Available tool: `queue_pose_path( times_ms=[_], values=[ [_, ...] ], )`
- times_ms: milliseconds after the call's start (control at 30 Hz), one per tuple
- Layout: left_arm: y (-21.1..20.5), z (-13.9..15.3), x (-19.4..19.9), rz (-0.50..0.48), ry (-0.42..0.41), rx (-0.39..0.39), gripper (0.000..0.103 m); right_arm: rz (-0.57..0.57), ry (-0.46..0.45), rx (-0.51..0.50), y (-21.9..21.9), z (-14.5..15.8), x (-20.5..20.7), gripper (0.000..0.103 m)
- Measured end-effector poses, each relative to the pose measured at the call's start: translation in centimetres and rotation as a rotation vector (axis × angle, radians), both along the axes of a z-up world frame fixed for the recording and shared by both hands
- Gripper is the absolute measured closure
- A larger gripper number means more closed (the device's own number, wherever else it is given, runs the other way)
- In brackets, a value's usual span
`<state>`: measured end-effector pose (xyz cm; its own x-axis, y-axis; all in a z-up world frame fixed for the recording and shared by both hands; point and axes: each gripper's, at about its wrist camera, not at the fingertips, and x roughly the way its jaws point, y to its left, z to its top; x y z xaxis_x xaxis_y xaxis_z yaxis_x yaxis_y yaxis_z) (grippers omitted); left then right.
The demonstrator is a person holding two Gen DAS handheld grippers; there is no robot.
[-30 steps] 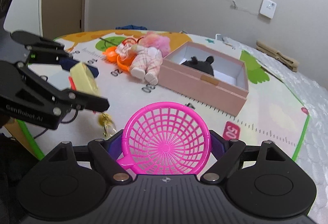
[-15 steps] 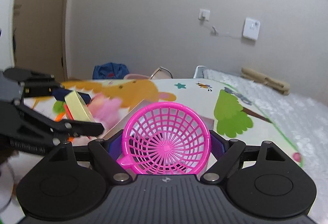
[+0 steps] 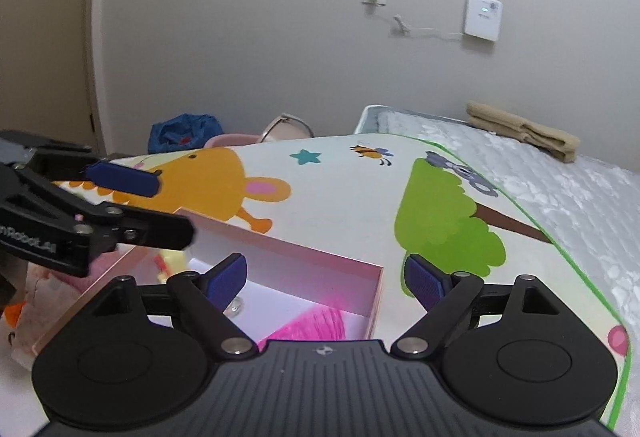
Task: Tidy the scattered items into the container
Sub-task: 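Release the yellow toy into the pink box with the left gripper while the right gripper releases the net, then close the right gripper on the pink-haired plush doll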
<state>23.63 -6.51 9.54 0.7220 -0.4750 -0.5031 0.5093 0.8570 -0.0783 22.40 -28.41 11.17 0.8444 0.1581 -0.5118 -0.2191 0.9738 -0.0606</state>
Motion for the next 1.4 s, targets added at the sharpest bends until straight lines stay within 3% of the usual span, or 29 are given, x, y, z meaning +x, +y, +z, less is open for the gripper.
queue_pose_path(
  times_ms=[300, 467, 633, 767, 967, 1067, 1233, 1400],
  values=[
    [7.0, 1.2, -5.9, 0.095, -0.114, 0.044, 0.011, 0.0, -0.089, 0.024, 2.5, 2.4, -4.0, 0.016],
    [11.9, 0.0, -9.5, 0.165, -0.084, 0.1, 0.01, 0.127, -0.109, -0.004, 7.8, 3.2, -7.5, 0.016],
    [16.5, -2.8, -12.0, 0.259, -0.006, 0.16, 0.01, 0.273, -0.093, -0.103, 14.9, 1.7, -9.6, 0.016],
    [19.3, -5.0, -13.9, 0.304, 0.049, 0.103, 0.009, 0.35, -0.069, -0.185, 20.3, 0.3, -10.7, 0.016],
    [22.1, -7.3, -15.7, 0.339, 0.121, -0.036, 0.009, 0.245, -0.081, -0.39, 26.1, -2.4, -9.9, 0.02],
    [22.6, -8.1, -16.3, 0.343, 0.122, -0.05, 0.008, 0.217, -0.026, -0.455, 27.3, -3.9, -8.7, 0.022],
    [23.0, -8.2, -17.0, 0.337, 0.101, -0.083, 0.007, 0.153, -0.011, -0.617, 28.2, -6.4, -7.1, 0.022],
    [22.7, -8.3, -17.3, 0.319, 0.083, -0.084, 0.007, 0.183, 0.04, -0.623, 28.2, -7.5, -5.7, 0.022]
  ],
)
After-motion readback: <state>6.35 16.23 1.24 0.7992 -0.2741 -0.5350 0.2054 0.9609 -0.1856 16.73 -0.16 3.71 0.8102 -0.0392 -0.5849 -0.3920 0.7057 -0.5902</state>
